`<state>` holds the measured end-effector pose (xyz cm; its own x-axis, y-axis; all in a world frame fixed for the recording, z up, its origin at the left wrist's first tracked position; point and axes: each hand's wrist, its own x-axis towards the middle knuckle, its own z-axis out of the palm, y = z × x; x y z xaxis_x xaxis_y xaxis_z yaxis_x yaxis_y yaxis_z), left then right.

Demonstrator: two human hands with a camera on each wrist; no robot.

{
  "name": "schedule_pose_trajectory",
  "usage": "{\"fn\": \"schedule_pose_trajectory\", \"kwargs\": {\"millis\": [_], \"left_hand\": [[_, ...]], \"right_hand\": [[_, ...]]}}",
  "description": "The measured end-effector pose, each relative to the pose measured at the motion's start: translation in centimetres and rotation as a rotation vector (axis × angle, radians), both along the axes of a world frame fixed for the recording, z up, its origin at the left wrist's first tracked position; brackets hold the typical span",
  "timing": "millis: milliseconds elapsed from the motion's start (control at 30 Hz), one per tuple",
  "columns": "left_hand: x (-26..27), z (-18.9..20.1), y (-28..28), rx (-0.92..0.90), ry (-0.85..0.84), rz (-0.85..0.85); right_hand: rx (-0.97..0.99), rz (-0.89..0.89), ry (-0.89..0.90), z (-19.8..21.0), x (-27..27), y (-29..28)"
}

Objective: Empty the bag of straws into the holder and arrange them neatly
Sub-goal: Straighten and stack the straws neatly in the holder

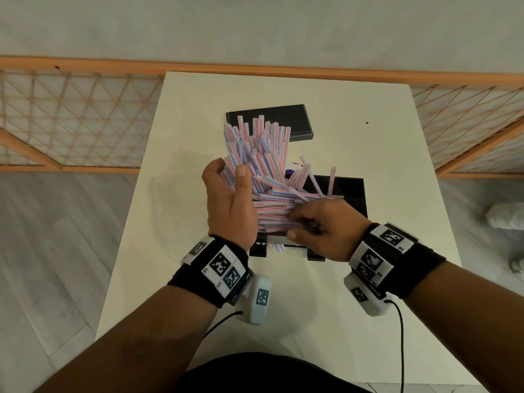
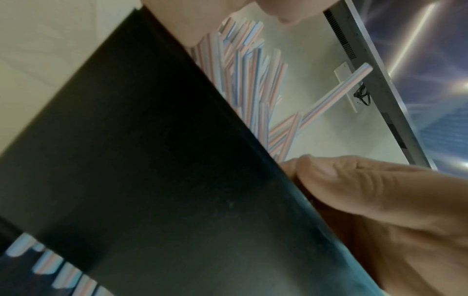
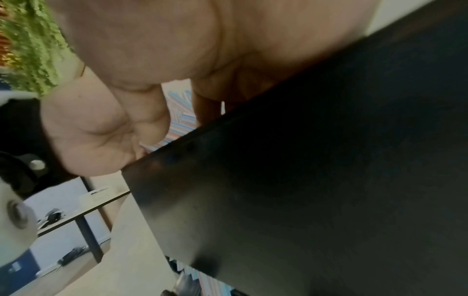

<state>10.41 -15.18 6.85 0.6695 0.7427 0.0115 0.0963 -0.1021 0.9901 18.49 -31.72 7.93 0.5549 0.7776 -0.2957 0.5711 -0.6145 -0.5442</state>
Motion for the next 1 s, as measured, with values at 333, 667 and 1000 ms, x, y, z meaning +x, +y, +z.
{"fn": "schedule_pose_trajectory", "kwargs": {"millis": [333,667,1000], "left_hand": [[-0.2,0.0,0.3,-0.046,0.005,-0.007],[0.1,0.3,0.2,-0.057,0.013,-0.059],[-0.3,0.0,0.3,-0.084,-0.049,-0.040]], "right_hand": [[-0.252,0.113,0.101,-0.2,0.0,1.3],[-0.424,0.128,0.113,-0.6,-0.3,3.8],[-0.484,0.094,0.146,-1.5,0.2,4.4]]}}
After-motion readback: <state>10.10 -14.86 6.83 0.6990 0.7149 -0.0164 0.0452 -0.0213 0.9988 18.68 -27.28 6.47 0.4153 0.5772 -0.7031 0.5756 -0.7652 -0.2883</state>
